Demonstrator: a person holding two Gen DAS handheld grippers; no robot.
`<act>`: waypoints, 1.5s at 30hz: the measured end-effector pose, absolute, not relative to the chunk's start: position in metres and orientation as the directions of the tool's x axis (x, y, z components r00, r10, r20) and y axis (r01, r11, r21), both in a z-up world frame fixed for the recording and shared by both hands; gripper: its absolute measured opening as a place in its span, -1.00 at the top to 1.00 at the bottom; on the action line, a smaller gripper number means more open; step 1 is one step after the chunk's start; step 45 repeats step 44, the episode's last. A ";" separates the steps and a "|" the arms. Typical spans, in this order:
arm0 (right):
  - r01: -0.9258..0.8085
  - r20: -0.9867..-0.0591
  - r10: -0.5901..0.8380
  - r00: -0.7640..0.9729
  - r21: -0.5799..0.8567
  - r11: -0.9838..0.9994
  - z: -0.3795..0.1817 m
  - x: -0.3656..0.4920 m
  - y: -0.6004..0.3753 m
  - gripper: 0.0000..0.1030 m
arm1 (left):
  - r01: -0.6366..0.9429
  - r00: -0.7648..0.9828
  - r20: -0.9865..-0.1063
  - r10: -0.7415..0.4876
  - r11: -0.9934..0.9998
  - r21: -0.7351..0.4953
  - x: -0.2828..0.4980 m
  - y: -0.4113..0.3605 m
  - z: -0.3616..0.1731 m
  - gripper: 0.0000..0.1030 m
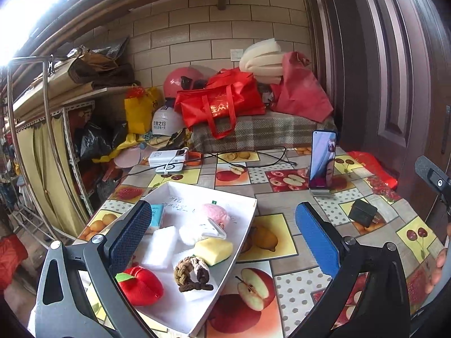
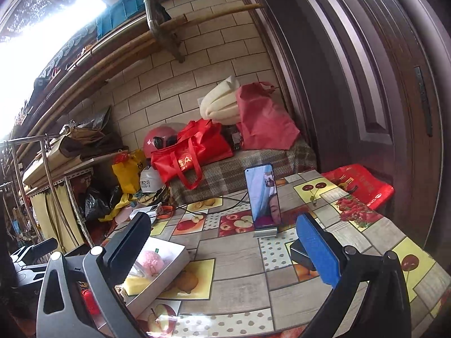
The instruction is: Organize soft objects
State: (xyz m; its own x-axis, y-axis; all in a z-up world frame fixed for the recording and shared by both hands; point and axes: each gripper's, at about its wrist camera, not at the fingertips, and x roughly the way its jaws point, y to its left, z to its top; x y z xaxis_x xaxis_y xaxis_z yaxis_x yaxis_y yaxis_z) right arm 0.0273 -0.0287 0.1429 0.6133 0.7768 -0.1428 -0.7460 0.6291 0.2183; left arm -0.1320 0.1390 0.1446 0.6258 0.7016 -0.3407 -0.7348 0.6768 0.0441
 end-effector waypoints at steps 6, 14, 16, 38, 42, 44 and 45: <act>-0.696 -0.134 0.726 0.675 0.209 0.687 0.144 0.032 -0.065 -1.00 | -0.726 0.630 -0.383 0.675 0.688 0.018 -0.118 0.114 0.142 -1.00; -0.733 -0.055 0.752 0.657 0.183 0.655 0.151 0.019 -0.084 -1.00 | -0.703 0.639 -0.370 0.675 0.707 0.076 -0.095 0.072 0.143 -1.00; -0.741 -0.060 0.761 0.646 0.188 0.645 0.153 0.017 -0.085 -1.00 | -0.704 0.638 -0.358 0.682 0.705 0.089 -0.093 0.065 0.145 -1.00; -0.731 -0.079 0.752 0.654 0.190 0.655 0.147 0.015 -0.111 -1.00 | -0.603 0.686 -0.492 0.536 0.797 0.027 -0.074 0.054 0.118 -1.00; -0.720 -0.090 0.744 0.662 0.201 0.664 0.145 0.019 -0.115 -1.00 | -0.574 0.700 -0.509 0.501 0.819 0.018 -0.070 0.049 0.112 -1.00; -0.713 -0.094 0.738 0.668 0.205 0.671 0.144 0.020 -0.117 -1.00 | -0.568 0.701 -0.510 0.498 0.823 0.024 -0.068 0.046 0.111 -1.00; -0.713 -0.094 0.738 0.668 0.205 0.671 0.144 0.020 -0.117 -1.00 | -0.568 0.701 -0.510 0.498 0.823 0.024 -0.068 0.046 0.111 -1.00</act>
